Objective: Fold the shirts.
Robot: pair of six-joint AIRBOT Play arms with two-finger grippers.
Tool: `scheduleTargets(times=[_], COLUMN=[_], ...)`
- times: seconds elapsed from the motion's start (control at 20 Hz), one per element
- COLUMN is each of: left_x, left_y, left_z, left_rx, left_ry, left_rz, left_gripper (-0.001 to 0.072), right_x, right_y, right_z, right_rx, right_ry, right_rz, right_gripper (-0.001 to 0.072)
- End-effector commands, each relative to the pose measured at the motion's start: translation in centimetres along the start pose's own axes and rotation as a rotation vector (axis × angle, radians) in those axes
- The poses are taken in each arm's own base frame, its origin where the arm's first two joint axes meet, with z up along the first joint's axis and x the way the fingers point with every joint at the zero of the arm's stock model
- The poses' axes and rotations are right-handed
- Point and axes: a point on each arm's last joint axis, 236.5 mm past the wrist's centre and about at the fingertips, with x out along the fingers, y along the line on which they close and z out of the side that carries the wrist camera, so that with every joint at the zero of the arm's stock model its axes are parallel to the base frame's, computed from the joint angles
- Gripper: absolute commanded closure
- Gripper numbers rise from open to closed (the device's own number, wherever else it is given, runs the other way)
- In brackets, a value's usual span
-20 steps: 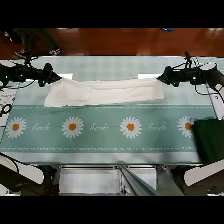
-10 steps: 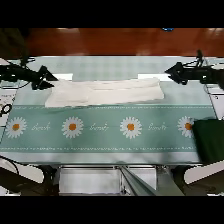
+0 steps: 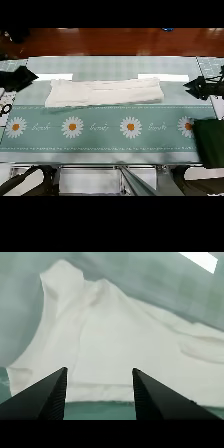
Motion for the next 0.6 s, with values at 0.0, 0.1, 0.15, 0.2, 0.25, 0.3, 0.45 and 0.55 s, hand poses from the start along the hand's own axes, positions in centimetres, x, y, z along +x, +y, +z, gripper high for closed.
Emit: scheduleTargets(times=[0.0,0.1,0.15,0.2,0.25,0.3,0.45,0.55], left_x=[1.2,2.4,2.8,3.1,3.3,3.4,3.6,3.7], left_y=[-2.9,-4.8,-5.6,-6.4,-6.9,-7.4,-8.1,-8.3], left_z=[-5.3,-6.9,-7.1,-7.2,-7.2,-7.3,-7.6,-7.4], left_rx=[0.091,0.128,0.136,0.139,0.141,0.150,0.133,0.121], left_ry=[0.008,0.047,0.045,0.037,0.030,0.028,0.036,0.033], left_rz=[-0.033,-0.058,-0.070,-0.079,-0.086,-0.093,-0.118,-0.127], left_gripper=[0.0200,0.0200,0.0200,0.0200,0.0200,0.0200,0.0200,0.0200], right_x=[3.9,6.2,7.4,8.3,9.3,10.2,12.5,13.8], right_y=[0.4,1.6,2.2,2.8,3.5,4.1,5.6,6.9], right_z=[-2.5,-3.6,-4.1,-4.5,-5.0,-5.5,-6.7,-7.5], right_rx=[0.058,0.066,0.058,0.047,0.044,0.038,0.021,-0.007], right_ry=[0.053,0.104,0.132,0.157,0.186,0.214,0.267,0.300], right_rz=[0.046,0.078,0.088,0.096,0.103,0.107,0.111,0.118], right_gripper=[0.0294,0.0294,0.0294,0.0294,0.0294,0.0294,0.0294,0.0295])
